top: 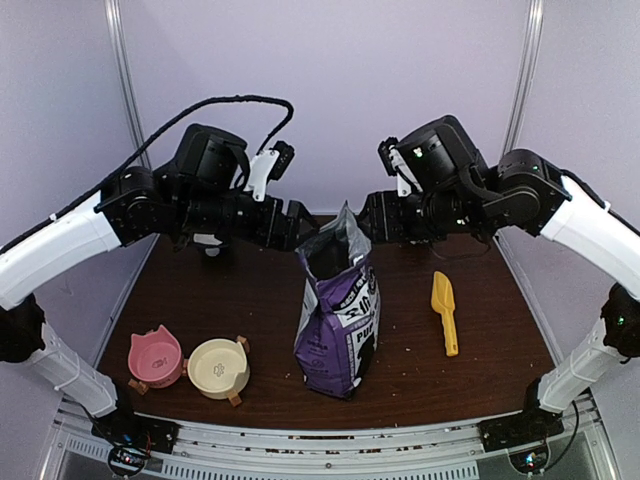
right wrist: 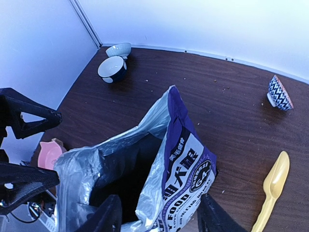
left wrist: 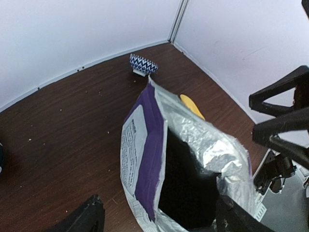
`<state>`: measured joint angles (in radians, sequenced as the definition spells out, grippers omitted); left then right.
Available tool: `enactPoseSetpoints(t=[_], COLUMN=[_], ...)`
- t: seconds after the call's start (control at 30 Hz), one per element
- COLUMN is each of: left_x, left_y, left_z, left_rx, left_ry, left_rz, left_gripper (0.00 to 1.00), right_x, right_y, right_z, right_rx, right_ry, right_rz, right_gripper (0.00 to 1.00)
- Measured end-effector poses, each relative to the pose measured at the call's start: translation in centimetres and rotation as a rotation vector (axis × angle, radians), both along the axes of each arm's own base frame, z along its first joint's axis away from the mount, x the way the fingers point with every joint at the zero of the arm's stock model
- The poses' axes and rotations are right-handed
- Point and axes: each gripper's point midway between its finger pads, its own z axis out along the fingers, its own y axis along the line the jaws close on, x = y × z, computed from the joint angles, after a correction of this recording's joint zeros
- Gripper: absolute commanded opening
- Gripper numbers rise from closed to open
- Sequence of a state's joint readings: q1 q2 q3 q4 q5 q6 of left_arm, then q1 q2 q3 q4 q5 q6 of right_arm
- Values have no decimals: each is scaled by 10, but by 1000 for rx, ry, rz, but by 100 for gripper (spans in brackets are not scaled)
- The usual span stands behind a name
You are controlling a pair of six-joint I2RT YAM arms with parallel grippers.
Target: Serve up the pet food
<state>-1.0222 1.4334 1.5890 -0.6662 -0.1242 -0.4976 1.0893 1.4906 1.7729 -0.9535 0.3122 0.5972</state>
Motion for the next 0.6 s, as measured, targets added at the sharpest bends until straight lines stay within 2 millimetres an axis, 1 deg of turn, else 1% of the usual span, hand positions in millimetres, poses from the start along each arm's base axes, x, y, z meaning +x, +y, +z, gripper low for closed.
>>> enactPoseSetpoints(t=[0.07, 0.17, 0.3, 0.33, 0.4, 0.47, 0.6], left_x=[2, 2, 3, 3, 4, 4, 5], left_y=[-1, 0, 2, 3, 3, 3, 3], left_z=[-12, -26, -29, -29, -30, -30, -32], left_rx=[35, 79, 90, 90, 91, 90, 89], left_ry=[21, 45, 54, 54, 56, 57, 65], left_rz=[4, 5, 11, 14, 18, 21, 28], left_gripper=[70, 62, 49, 47, 41, 32, 9], right_x=[6, 13, 19, 20, 22, 23, 25], right_y=[1, 5, 12, 14, 18, 19, 19], right_z=[-2, -11, -24, -27, -33, -38, -44], right_rx=[-8, -31, -69, -77, -91, -104, -123], right_ry=[2, 10, 26, 30, 37, 44, 52], right_rz=[-10, -18, -14, -11, -8, -8, -10], right_gripper=[42, 41, 40, 38, 33, 26, 5])
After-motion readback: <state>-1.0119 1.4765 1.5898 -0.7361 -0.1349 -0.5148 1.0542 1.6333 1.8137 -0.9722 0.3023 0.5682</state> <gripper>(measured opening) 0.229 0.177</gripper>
